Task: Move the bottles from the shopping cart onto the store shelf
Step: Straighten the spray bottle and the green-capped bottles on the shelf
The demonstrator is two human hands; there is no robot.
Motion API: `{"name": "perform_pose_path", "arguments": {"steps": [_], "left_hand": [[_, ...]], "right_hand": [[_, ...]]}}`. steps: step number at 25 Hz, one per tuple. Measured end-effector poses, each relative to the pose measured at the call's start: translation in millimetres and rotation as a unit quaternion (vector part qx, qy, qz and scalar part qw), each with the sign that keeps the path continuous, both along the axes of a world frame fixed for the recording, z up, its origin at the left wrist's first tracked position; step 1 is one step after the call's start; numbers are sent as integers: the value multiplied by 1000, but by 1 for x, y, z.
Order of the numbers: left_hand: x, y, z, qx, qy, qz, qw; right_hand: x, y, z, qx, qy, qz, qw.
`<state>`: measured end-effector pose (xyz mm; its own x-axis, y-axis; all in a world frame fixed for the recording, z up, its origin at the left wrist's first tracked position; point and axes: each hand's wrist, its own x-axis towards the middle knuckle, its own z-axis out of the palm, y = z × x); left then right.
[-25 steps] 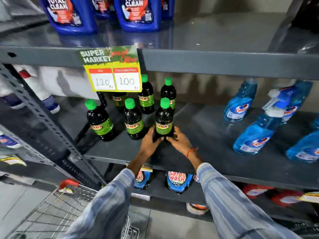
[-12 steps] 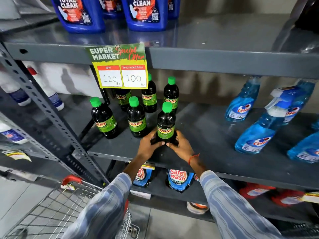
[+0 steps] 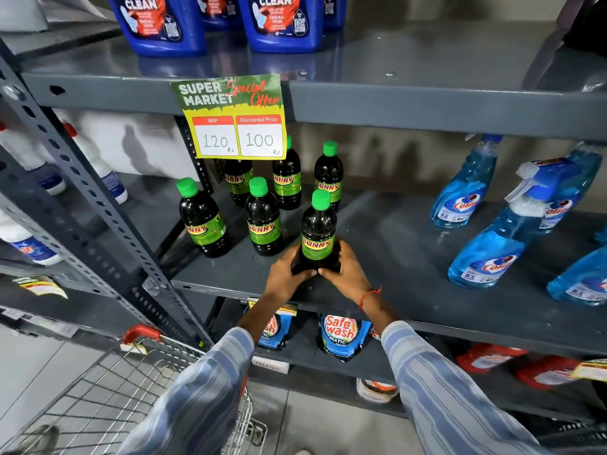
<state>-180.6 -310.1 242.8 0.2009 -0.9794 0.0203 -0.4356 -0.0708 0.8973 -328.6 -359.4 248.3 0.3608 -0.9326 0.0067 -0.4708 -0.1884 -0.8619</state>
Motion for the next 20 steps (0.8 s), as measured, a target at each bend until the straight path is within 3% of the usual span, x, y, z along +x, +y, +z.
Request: {"name": "perform_pose_path", "arguments": {"steps": [2, 4, 7, 9, 12, 16, 20], "left_hand": [[-2, 14, -5, -49, -53, 61, 996], [1, 28, -10, -130, -85, 158, 975], [22, 34, -13, -176, -72, 281, 941], [41, 31, -19, -147, 0, 300, 942], [71, 22, -23, -58, 42, 218, 973], [98, -7, -13, 40, 31, 99, 994], [108, -18, -3, 43, 2, 26, 999]], "right_hand": [[4, 19, 9, -102, -58, -101, 988], [18, 44, 17, -223, -148, -178, 947], [58, 68, 26, -279, -169, -99, 940], [86, 67, 24, -242, -120, -45, 962], [113, 50, 12, -108, -43, -30, 993], [122, 22, 0, 15, -14, -25, 999], [124, 14, -3, 23, -27, -5, 999]]}}
